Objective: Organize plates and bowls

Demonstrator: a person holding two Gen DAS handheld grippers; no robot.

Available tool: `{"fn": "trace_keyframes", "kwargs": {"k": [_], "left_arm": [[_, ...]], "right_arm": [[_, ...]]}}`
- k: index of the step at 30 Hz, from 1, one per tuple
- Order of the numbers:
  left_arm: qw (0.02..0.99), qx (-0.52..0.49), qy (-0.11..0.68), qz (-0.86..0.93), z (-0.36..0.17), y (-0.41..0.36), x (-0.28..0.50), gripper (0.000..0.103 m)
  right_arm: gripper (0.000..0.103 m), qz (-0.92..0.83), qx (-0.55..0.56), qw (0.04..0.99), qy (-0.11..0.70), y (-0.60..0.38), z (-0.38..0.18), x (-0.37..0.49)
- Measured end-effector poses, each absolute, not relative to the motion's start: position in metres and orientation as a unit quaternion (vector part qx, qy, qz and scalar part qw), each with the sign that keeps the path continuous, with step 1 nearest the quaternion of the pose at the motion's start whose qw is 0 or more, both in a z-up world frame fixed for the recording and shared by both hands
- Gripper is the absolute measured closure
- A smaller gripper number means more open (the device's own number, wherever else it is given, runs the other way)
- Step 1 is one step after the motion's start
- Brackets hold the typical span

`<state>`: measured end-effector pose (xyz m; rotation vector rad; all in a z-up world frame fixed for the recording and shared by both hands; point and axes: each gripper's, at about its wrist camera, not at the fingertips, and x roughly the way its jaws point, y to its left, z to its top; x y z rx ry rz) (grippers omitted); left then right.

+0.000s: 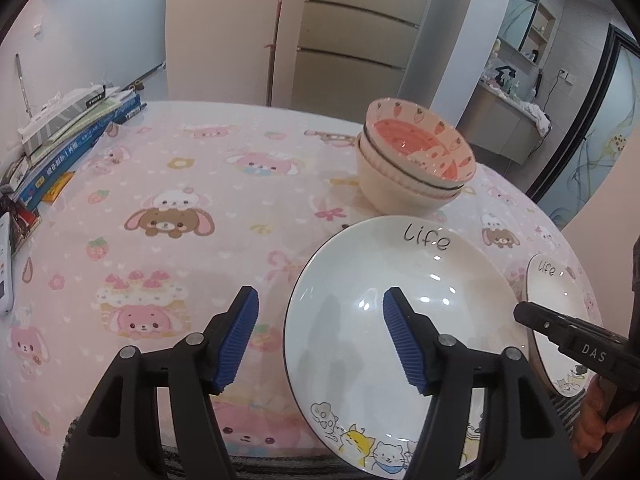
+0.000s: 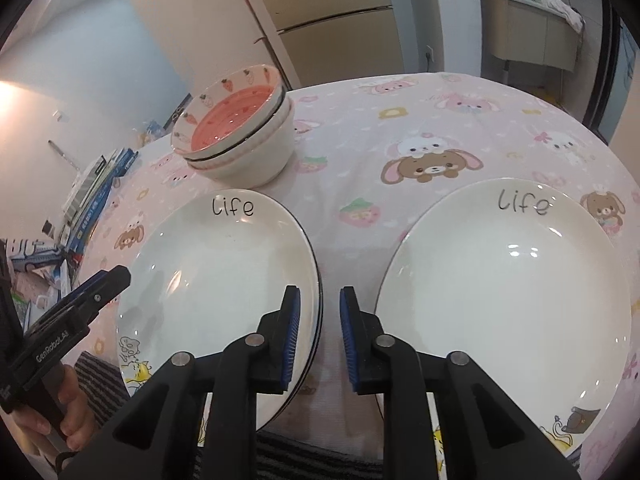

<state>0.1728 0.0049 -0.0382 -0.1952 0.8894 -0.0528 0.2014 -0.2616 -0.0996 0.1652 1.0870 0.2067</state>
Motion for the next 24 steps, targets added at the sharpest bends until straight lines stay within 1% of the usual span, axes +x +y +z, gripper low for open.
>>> {"fn": "trace_keyframes", "kwargs": {"k": [1, 2, 3, 4, 5, 6, 8, 11, 13, 14, 16, 17, 21, 24], "left_arm": [[0.902, -0.093, 0.421, -0.026, -0.034, 0.004, 0.171, 0.038], [0.907, -0.091, 0.411, -0.027, -0.029, 0.003, 0.168, 0.037], [0.912, -0.091, 0.399, -0.029, -0.024, 0.003, 0.165, 0.035], [0.917, -0.092, 0.386, -0.031, -0.019, 0.002, 0.162, 0.032], [0.924, -0.094, 0.369, -0.034, -0.013, 0.002, 0.158, 0.03], [0.932, -0.096, 0.349, -0.035, -0.007, 0.002, 0.153, 0.026], [0.944, -0.088, 0.318, -0.032, 0.002, 0.0, 0.147, 0.024], [0.961, -0.055, 0.271, -0.033, 0.017, -0.012, 0.137, 0.017], [0.97, -0.037, 0.237, -0.038, 0.033, -0.021, 0.127, 0.011], [0.974, -0.035, 0.218, -0.043, 0.042, -0.025, 0.12, 0.009], [0.981, -0.04, 0.18, -0.054, 0.061, -0.03, 0.104, 0.001], [0.984, -0.044, 0.165, -0.058, 0.07, -0.033, 0.096, 0.001], [0.988, -0.038, 0.129, -0.072, 0.105, -0.048, 0.07, 0.001], [0.991, -0.026, 0.108, -0.076, 0.122, -0.059, 0.054, 0.001]], "right_arm": [[0.075, 0.097, 0.078, 0.849, 0.513, -0.263, -0.098, 0.201], [0.07, 0.094, 0.076, 0.853, 0.507, -0.264, -0.095, 0.2], [0.062, 0.09, 0.075, 0.861, 0.496, -0.266, -0.09, 0.198], [0.057, 0.082, 0.073, 0.868, 0.484, -0.268, -0.085, 0.196], [0.046, 0.069, 0.07, 0.878, 0.469, -0.271, -0.079, 0.192], [0.04, 0.058, 0.065, 0.889, 0.45, -0.272, -0.071, 0.187], [0.037, 0.056, 0.057, 0.902, 0.424, -0.275, -0.056, 0.178], [0.035, 0.064, 0.033, 0.915, 0.396, -0.282, -0.023, 0.161], [0.031, 0.057, 0.004, 0.928, 0.368, -0.288, 0.009, 0.145], [0.028, 0.051, -0.011, 0.935, 0.352, -0.292, 0.025, 0.137], [0.02, 0.034, -0.033, 0.945, 0.323, -0.299, 0.055, 0.121], [0.016, 0.025, -0.042, 0.95, 0.308, -0.302, 0.069, 0.112], [0.016, -0.004, -0.079, 0.958, 0.277, -0.311, 0.099, 0.084], [0.016, -0.01, -0.091, 0.961, 0.263, -0.317, 0.105, 0.066]]}}
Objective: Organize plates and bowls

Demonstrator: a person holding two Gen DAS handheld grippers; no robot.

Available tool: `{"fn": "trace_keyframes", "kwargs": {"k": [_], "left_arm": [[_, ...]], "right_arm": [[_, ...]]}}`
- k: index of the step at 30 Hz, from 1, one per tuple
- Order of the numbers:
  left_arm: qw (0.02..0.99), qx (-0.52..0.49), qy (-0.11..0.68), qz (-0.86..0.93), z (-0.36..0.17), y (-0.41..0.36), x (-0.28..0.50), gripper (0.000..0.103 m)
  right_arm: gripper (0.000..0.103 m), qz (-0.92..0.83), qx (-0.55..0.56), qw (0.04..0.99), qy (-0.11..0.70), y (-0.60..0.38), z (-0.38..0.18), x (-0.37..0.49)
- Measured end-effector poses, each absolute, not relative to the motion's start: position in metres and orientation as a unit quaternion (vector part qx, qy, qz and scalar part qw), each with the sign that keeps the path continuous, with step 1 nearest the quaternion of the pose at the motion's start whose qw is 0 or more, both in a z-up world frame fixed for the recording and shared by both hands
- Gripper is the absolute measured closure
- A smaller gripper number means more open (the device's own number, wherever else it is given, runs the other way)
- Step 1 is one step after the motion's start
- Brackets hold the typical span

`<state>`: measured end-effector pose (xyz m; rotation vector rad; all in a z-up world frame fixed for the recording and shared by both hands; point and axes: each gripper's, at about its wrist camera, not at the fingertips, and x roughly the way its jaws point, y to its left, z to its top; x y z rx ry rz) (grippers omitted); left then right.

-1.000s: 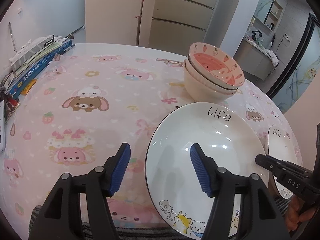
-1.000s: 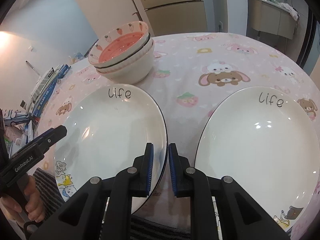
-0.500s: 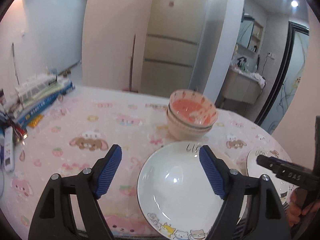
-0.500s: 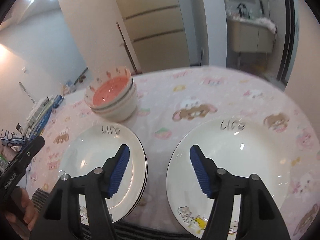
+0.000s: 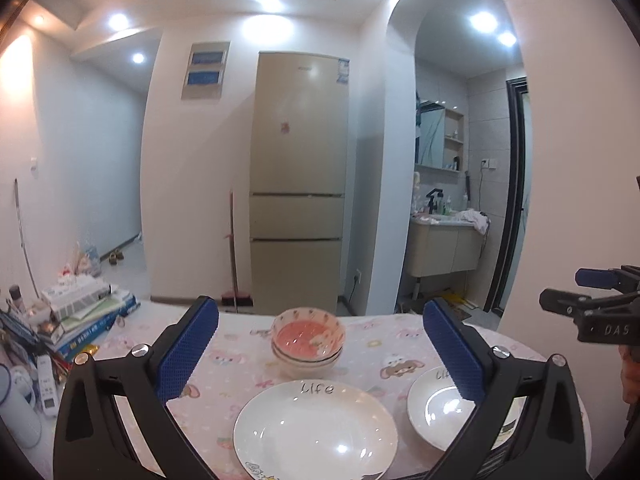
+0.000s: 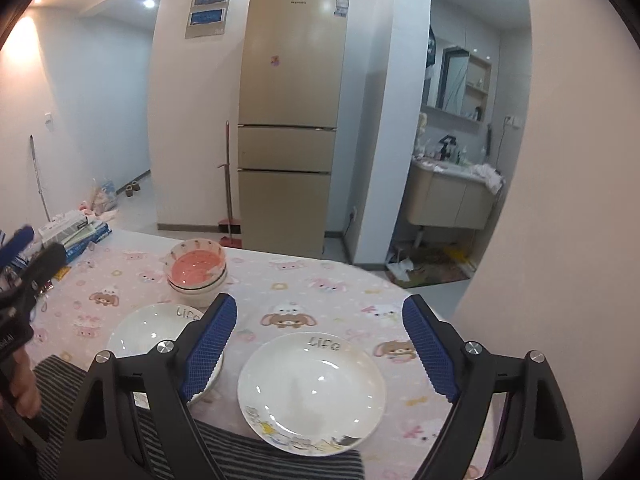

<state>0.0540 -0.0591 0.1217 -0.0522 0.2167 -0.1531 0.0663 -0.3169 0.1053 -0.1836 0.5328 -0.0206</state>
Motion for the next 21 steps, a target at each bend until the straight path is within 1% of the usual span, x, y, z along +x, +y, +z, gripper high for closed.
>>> {"fn": "trace_keyframes", "kwargs": {"k": [3, 7, 10, 14, 16, 17, 21], "left_arm": [[0.992, -0.014, 0.091, -0.082, 0.128, -0.072, 0.043, 0.001], [0.991, -0.008, 0.09, -0.1, 0.117, -0.088, 0.045, 0.001], [0.984, -0.004, 0.127, -0.121, 0.101, -0.105, 0.054, 0.001], [0.98, -0.011, 0.154, -0.125, 0.084, -0.127, 0.07, 0.001], [0.977, -0.003, 0.164, -0.137, 0.079, -0.139, 0.078, 0.001], [0.977, 0.002, 0.165, -0.136, 0.076, -0.145, 0.08, 0.001], [0.972, 0.007, 0.187, -0.141, 0.065, -0.164, 0.094, 0.001]], "right_arm": [[0.016, -0.013, -0.097, 0.965, 0.245, -0.325, 0.099, 0.056], [0.016, -0.034, -0.09, 0.973, 0.21, -0.34, 0.077, 0.05], [0.016, -0.037, -0.082, 0.976, 0.197, -0.354, 0.062, 0.05], [0.016, -0.034, -0.08, 0.978, 0.187, -0.376, 0.044, 0.05], [0.013, -0.035, -0.076, 0.979, 0.184, -0.39, 0.036, 0.051], [0.011, -0.037, -0.073, 0.979, 0.189, -0.398, 0.032, 0.054], [0.01, -0.035, -0.048, 0.975, 0.214, -0.425, 0.019, 0.068]]}}
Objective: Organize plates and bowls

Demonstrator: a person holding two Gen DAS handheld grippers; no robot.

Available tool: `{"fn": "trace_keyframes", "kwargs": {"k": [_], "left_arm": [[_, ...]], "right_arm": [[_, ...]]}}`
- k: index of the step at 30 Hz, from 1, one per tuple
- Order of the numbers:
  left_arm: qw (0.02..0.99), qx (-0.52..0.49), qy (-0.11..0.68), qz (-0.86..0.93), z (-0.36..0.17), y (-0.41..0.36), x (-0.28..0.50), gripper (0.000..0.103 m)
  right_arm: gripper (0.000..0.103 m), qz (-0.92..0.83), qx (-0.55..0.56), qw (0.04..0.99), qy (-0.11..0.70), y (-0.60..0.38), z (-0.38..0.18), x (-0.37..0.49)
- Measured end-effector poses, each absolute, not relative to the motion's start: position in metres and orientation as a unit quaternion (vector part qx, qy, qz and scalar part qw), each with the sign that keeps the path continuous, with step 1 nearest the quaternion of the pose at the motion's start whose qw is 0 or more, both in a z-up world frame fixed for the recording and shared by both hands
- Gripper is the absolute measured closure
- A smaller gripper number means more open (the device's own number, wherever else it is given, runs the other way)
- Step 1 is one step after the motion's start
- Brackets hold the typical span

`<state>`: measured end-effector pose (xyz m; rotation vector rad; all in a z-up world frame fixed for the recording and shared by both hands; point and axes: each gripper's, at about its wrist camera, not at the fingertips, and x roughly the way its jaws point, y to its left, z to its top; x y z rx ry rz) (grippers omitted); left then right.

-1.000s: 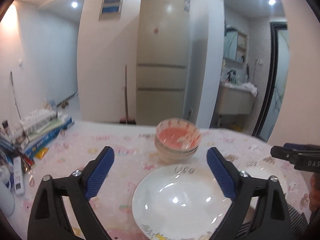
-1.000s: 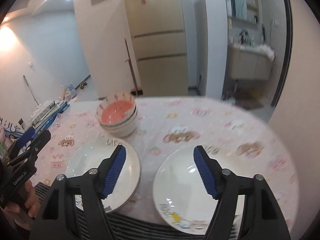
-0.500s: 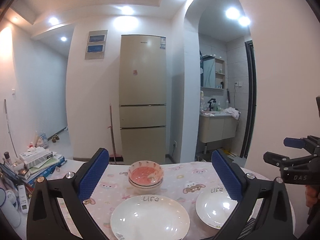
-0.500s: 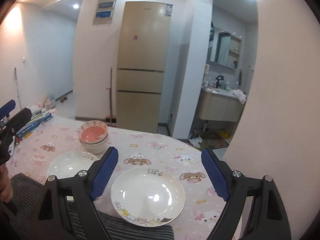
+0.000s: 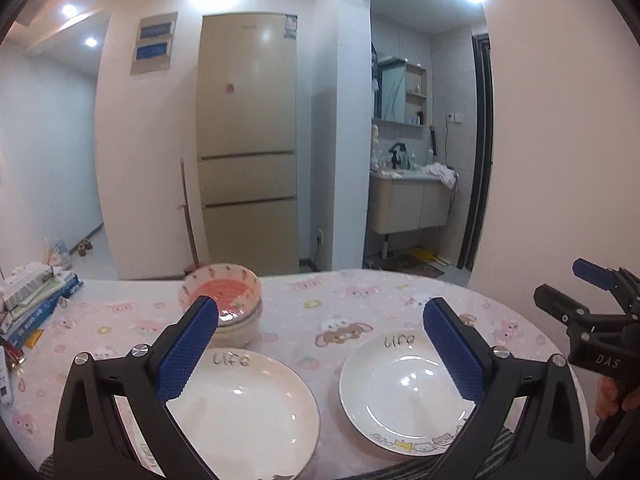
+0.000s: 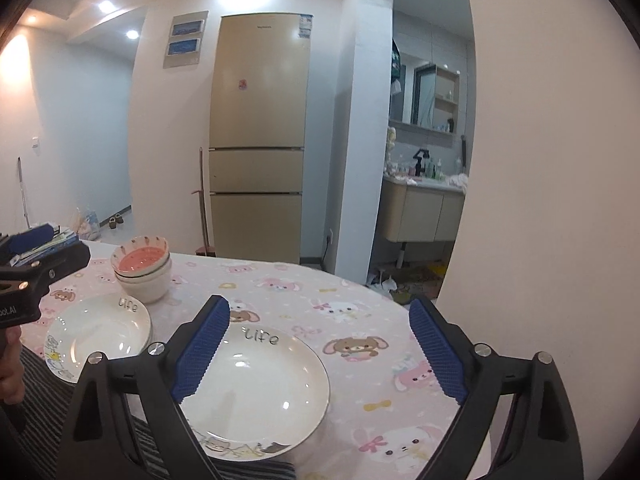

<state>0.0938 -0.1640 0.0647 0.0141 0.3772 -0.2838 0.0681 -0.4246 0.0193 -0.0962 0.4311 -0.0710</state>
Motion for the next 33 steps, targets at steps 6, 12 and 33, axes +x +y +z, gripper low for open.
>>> {"fn": "trace_keyframes", "kwargs": {"k": [6, 12, 33], "left_arm": [[0.935, -0.001, 0.317, -0.158, 0.026, -0.184, 0.122, 0.001], [0.908, 0.015, 0.385, -0.166, 0.002, -0.202, 0.138, 0.009], [0.767, 0.01, 0.574, -0.287, -0.034, -0.207, 0.235, 0.042]], "right_arm": [[0.01, -0.014, -0.017, 0.95, 0.312, -0.452, -0.012, 0.096], [0.01, 0.043, 0.065, 0.92, 0.384, -0.471, -0.045, 0.108], [0.06, 0.107, 0.264, 0.803, 0.524, -0.518, -0.127, 0.158]]}}
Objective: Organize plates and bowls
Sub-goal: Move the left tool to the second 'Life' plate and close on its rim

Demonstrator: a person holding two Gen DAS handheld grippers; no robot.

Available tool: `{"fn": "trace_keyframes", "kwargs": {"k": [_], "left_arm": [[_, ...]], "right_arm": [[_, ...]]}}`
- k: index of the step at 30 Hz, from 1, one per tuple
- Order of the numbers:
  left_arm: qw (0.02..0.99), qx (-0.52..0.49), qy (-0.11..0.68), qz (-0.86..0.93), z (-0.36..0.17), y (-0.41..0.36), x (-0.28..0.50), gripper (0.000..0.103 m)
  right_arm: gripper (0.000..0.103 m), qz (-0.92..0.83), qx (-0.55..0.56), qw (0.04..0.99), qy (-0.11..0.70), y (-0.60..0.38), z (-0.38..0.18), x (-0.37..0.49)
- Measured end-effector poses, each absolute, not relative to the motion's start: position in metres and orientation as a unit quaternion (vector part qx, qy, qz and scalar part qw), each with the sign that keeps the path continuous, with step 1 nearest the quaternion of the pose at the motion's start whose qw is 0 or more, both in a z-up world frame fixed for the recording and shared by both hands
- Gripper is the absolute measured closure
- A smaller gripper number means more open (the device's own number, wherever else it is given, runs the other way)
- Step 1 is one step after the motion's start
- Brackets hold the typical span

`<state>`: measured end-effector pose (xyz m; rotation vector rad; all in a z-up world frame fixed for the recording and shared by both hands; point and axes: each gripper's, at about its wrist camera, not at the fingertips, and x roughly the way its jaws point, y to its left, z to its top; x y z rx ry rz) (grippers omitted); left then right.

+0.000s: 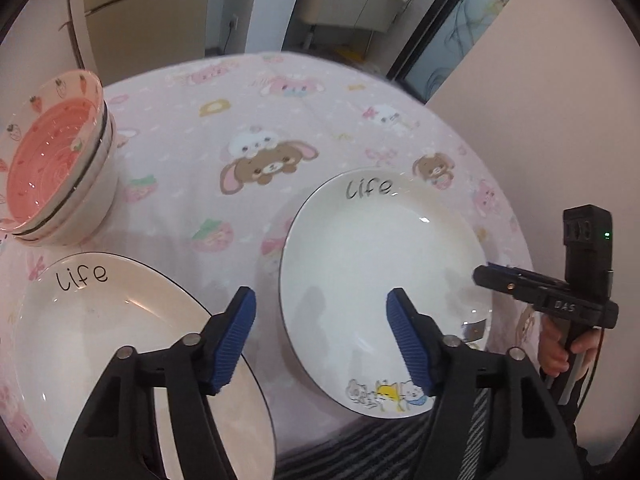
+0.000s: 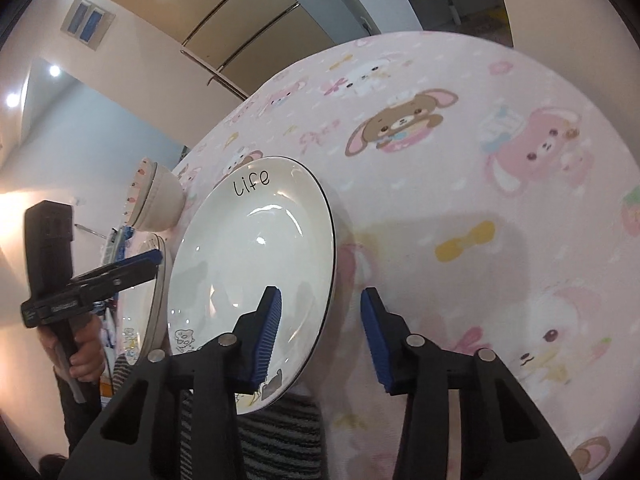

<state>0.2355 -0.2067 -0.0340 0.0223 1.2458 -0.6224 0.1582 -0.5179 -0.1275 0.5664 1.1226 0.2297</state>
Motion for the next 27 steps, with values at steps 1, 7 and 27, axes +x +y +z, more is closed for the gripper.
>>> {"fn": "trace_keyframes", "kwargs": {"k": [1, 7, 27], "left_arm": [[0.762, 0.015, 0.582, -0.283, -0.039, -0.208, 0.239, 0.047], [0.727, -0.014, 0.621, -0.292, -0.062, -0.214, 0.257, 0.063], [0.732, 0.016, 0.615, -0.291, -0.071, -0.213, 0.267, 0.09]], "right_arm": [[0.061, 0.106, 0.266, 0.802, 0.525, -0.519, -0.129, 0.159], [0.068, 0.114, 0.274, 0.79, 0.536, -0.519, -0.135, 0.166], [0.082, 0.162, 0.356, 0.751, 0.533, -0.531, -0.152, 0.171]]}}
